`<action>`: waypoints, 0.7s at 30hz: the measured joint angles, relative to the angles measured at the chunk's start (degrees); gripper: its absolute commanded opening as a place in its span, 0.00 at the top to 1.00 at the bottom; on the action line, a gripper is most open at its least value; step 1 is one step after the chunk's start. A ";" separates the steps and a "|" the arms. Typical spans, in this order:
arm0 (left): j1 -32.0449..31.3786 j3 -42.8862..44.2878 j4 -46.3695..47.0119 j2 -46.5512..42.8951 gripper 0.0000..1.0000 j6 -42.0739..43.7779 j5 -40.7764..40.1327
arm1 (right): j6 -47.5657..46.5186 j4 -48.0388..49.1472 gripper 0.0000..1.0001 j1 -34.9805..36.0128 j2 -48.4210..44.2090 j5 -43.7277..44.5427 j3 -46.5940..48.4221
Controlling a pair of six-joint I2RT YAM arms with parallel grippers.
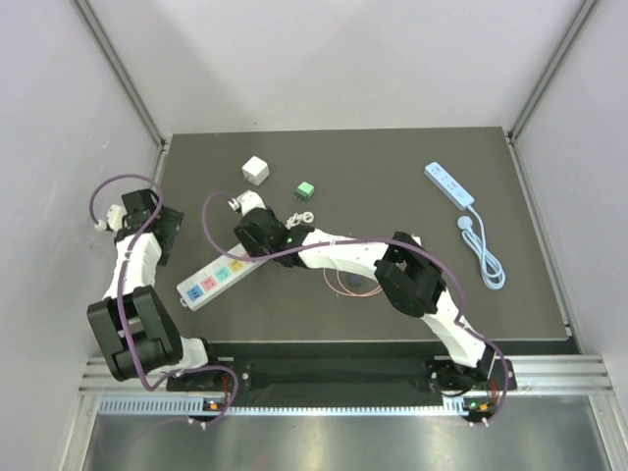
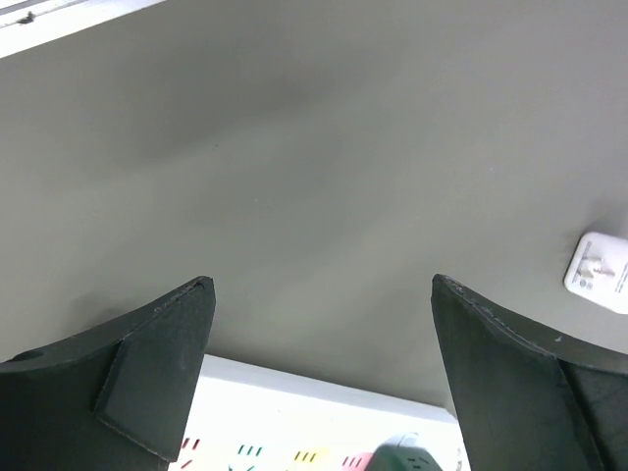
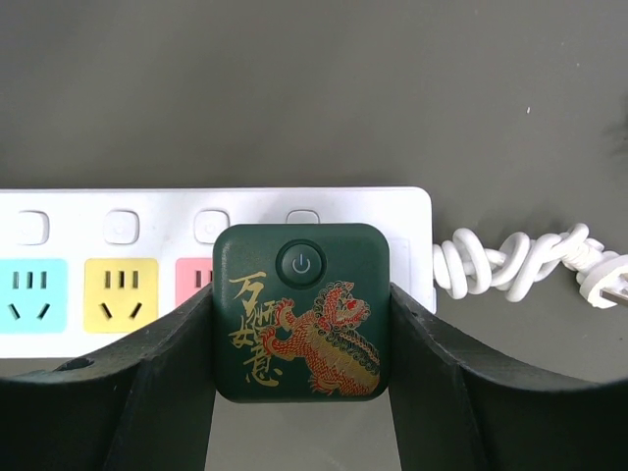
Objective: Insert the plug
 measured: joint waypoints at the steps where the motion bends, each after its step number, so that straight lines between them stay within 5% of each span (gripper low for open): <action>1: 0.00 0.02 0.00 -0.02 0.05 0.31 0.31 | 0.04 0.42 1.00 0.09 0.00 0.37 -0.26; 5: 0.00 0.15 0.04 -0.17 0.05 1.66 1.95 | 0.39 0.59 0.90 0.26 -0.28 1.38 -0.33; 10: 0.00 1.14 0.81 -0.76 0.08 4.94 7.82 | 0.70 -1.16 0.63 0.31 -0.61 1.90 0.70; 21: -2.56 11.26 0.87 1.62 0.08 12.70 17.14 | -1.99 -19.74 0.14 -0.39 -3.10 0.68 5.40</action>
